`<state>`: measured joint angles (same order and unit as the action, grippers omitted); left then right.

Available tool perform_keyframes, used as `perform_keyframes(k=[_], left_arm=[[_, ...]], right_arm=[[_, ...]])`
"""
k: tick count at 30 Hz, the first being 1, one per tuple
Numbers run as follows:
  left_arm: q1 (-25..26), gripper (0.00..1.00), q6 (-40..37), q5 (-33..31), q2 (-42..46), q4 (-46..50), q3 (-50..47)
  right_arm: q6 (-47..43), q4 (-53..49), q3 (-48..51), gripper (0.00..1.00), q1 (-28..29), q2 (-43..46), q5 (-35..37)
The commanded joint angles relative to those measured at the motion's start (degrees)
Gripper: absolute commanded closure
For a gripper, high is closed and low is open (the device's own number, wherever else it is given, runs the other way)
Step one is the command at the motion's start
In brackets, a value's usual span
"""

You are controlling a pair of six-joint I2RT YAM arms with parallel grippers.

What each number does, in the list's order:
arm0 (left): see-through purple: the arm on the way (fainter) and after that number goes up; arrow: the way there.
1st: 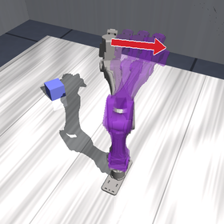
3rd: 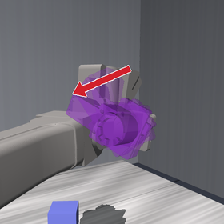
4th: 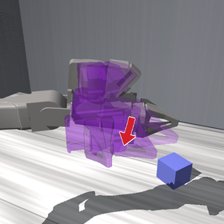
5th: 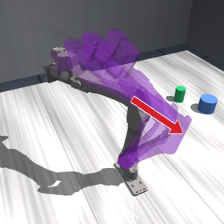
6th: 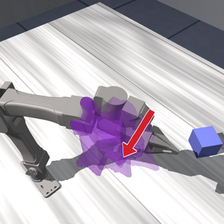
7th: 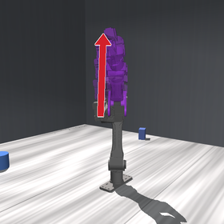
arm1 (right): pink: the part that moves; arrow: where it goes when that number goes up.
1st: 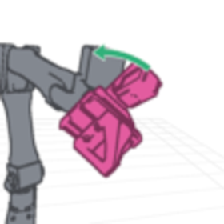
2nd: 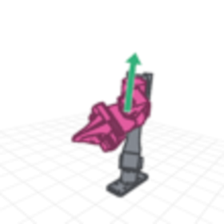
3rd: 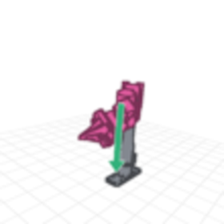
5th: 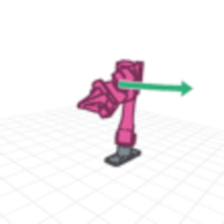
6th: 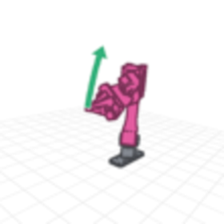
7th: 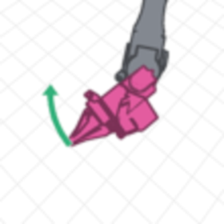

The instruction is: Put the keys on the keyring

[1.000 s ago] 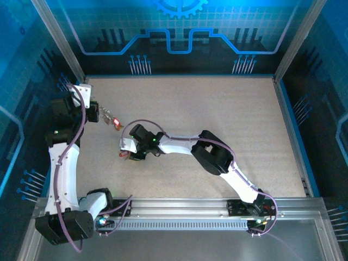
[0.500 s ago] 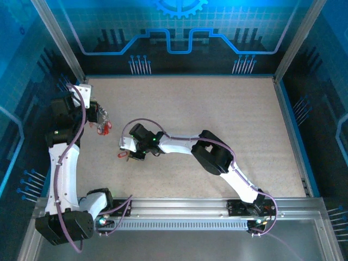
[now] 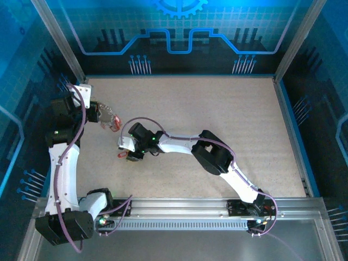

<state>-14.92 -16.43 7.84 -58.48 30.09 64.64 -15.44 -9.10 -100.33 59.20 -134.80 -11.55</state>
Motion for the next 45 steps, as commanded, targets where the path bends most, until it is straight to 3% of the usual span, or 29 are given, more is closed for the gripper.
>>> perform_keyframes(k=[1,6,10,26,38,45], left_arm=[[-0.6,1.00,0.1,1.7,0.7,-3.6,0.0],[-0.6,1.00,0.2,2.3,0.6,-3.7,0.0],[-0.6,1.00,0.2,2.4,0.6,-3.5,0.4],[-0.6,1.00,-0.4,3.7,1.1,-3.3,-0.2],[-0.3,1.00,-3.8,13.0,3.3,-5.9,-3.9],[4.0,1.00,-7.5,16.4,3.5,-5.5,-6.0]], right_arm=[[-1.1,-2.5,-2.6,0.71,0.4,-2.8,0.4],[-1.6,-3.7,-3.9,0.78,0.4,-3.2,4.2],[-1.2,-3.1,-3.9,0.91,0.3,-3.1,2.6],[-1.1,1.2,-0.4,1.00,-0.1,-0.8,4.2],[5.0,21.5,22.4,1.00,-3.9,16.8,-0.5],[6.4,27.0,31.2,1.00,-8.3,23.0,-5.4]])
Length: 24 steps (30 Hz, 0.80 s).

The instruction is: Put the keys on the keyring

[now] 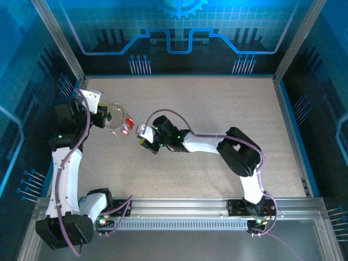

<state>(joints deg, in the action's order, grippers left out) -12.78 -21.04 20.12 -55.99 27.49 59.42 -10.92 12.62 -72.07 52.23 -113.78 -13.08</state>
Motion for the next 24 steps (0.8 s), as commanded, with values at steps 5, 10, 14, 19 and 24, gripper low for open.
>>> perform_keyframes(k=[5,10,14,19,24], left_arm=[[6.2,1.00,-4.2,8.4,0.3,-2.5,-2.3],[11.1,1.00,-5.4,11.0,-2.0,-1.5,-2.5],[14.7,1.00,-9.0,14.9,-2.6,-1.9,-3.6],[20.9,1.00,-8.9,13.9,-3.5,-6.1,-5.8],[21.9,1.00,-7.2,14.1,-4.3,-8.3,-6.2]], right_arm=[[3.0,9.8,9.6,1.00,-4.3,10.2,-4.0],[6.0,11.2,15.0,1.00,-8.8,19.3,-5.3],[5.9,8.8,16.9,1.00,-11.7,24.1,-7.4],[4.1,4.0,16.8,1.00,-13.4,29.9,-7.4],[1.6,-4.4,15.6,1.00,-14.1,30.8,-5.6]])
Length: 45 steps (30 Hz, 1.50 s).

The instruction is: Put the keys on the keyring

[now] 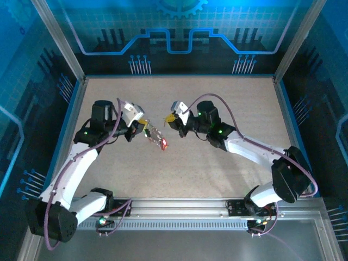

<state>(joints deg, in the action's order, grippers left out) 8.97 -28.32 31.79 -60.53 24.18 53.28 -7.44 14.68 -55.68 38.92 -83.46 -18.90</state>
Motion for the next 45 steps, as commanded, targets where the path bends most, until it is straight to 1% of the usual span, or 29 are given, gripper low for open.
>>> perform_keyframes(k=[1,7,10,12,15,21,27,32,40,45], left_arm=[[0.2,1.00,0.0,2.1,0.2,-4.8,0.1],[0.2,1.00,-2.0,-1.0,0.7,-0.7,2.3],[0.2,1.00,-2.4,-2.4,0.9,-1.0,2.2],[0.2,1.00,-2.4,-3.0,0.7,-1.5,2.3],[0.2,1.00,-2.3,-3.4,0.2,-2.1,2.7],[0.2,1.00,-2.3,-4.0,-0.4,-2.4,3.6],[0.2,1.00,-2.4,-4.7,-0.4,-2.1,3.7],[0.2,1.00,-2.9,-5.4,-0.1,-1.4,3.9],[0.2,1.00,-3.5,-6.0,0.3,-0.5,3.8],[0.2,1.00,-3.7,-6.2,0.7,-0.3,3.7]], right_arm=[[-2.3,-7.8,-0.2,1.00,-0.8,0.7,1.3],[-2.3,-19.6,4.4,1.00,-0.3,6.1,4.9],[-1.0,-24.7,7.3,1.00,0.4,8.5,7.1],[1.1,-26.3,9.0,1.00,0.5,8.7,8.6],[4.9,-25.4,11.5,1.00,0.5,7.7,9.8],[9.3,-22.7,11.8,1.00,0.6,1.1,11.1],[8.2,-19.3,10.6,1.00,0.6,-5.4,12.8],[8.0,-16.5,9.6,1.00,0.8,-9.0,12.1],[9.4,-15.2,7.5,1.00,0.9,-12.3,12.7],[9.5,-15.8,6.3,1.00,0.7,-13.5,11.7]])
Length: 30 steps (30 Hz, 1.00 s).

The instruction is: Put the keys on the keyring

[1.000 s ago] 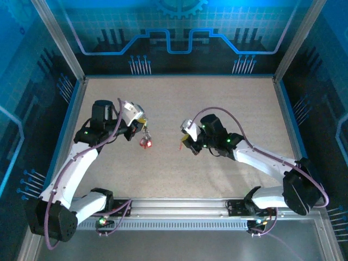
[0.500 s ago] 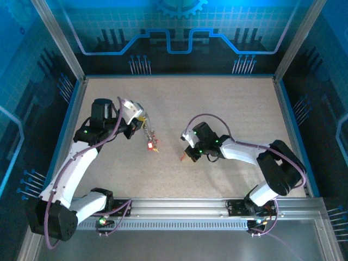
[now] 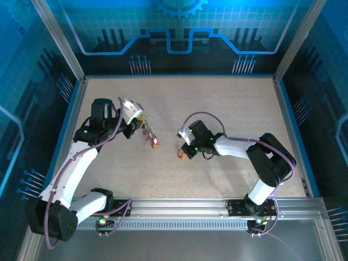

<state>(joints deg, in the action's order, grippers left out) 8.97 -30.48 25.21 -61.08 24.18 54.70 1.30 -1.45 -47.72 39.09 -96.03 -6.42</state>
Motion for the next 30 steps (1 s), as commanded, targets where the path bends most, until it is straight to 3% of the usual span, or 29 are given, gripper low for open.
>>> perform_keyframes(k=[1,3,7,22,25,30], left_arm=[[0.2,1.00,-1.5,0.4,1.2,-0.3,2.3],[0.2,1.00,-1.6,0.2,1.3,-0.1,2.3],[0.1,1.00,-2.0,-0.2,1.7,0.5,2.3],[0.2,1.00,-2.5,-1.3,3.2,1.8,1.6],[0.2,1.00,-2.5,-1.7,3.3,2.4,2.0],[0.0,1.00,-0.6,-3.8,2.7,2.2,2.1]], right_arm=[[0.6,0.2,-1.7,1.00,0.4,-1.0,-1.0],[-0.2,-0.2,-1.4,1.00,0.0,-0.9,-1.3],[-2.3,-2.4,-1.4,0.74,-0.9,0.3,-1.6],[-3.8,-7.6,-6.1,0.67,-4.3,-0.9,-9.3],[7.0,-14.3,-10.5,0.67,-3.8,0.4,-4.6],[23.8,-31.3,-21.1,0.68,4.2,-3.5,11.8]])
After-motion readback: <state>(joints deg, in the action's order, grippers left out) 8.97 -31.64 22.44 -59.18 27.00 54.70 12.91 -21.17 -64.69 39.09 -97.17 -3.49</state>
